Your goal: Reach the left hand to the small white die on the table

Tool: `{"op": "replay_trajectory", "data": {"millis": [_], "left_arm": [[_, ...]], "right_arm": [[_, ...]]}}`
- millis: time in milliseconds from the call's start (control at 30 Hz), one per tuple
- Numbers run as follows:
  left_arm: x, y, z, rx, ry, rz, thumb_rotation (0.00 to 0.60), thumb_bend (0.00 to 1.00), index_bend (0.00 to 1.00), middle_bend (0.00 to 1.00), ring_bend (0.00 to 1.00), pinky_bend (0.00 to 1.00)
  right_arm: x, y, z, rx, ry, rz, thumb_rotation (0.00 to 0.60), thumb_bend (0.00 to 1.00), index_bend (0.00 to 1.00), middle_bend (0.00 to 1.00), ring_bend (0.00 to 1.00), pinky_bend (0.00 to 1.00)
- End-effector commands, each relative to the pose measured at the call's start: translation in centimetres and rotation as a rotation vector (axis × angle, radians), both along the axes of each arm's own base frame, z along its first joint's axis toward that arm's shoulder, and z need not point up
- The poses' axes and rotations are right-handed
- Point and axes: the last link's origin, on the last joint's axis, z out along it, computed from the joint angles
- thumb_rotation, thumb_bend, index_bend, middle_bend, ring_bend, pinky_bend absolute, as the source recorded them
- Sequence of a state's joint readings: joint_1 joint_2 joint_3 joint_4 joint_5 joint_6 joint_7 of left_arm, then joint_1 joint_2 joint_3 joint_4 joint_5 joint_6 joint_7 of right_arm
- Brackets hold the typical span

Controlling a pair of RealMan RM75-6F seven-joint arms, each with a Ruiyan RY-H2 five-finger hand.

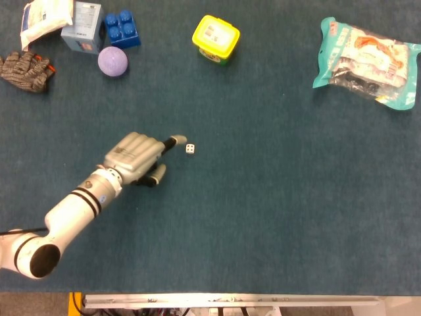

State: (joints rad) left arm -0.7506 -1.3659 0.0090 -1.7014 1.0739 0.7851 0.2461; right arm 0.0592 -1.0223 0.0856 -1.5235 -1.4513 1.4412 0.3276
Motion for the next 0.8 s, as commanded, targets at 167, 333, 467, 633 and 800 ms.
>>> {"op": "replay_trajectory", "data": {"millis": [167, 333, 467, 633, 800], "left_arm": [[-4.2, -1.3, 4.5, 0.248, -0.012, 0.108, 0.595, 0.42, 0.03, 0.72, 0.7, 0.83], [-6.7, -3.4, 7.7, 0.418, -0.051, 0.197, 0.503, 0.32, 0.03, 0.47, 0.45, 0.62], [-8.4, -5.1, 10.4, 0.576, -0.09, 0.231, 0.426, 0.31, 0.03, 0.29, 0.26, 0.41], [-9.9, -7.1, 12.7, 0.695, -0.138, 0.254, 0.377, 0.31, 0.03, 0.21, 0.18, 0.26], [-10.9, -9.2, 13.8, 0.737, -0.139, 0.276, 0.368, 0.3, 0.03, 0.19, 0.17, 0.24]], "right_arm": [[0.2, -0.6, -0.7, 0.022, -0.013, 0.006, 0.6, 0.44, 0.15, 0.34, 0.3, 0.33], [0.3, -1.0, -1.3, 0.042, -0.012, 0.01, 0.6, 0.44, 0.15, 0.34, 0.3, 0.33], [0.5, -1.3, -1.7, 0.068, -0.003, 0.021, 0.6, 0.43, 0.15, 0.34, 0.3, 0.33], [0.9, -1.5, -2.0, 0.085, -0.008, 0.033, 0.6, 0.36, 0.15, 0.34, 0.3, 0.33], [1.1, -1.4, -2.1, 0.089, -0.002, 0.036, 0.6, 0.36, 0.15, 0.34, 0.3, 0.33]]}}
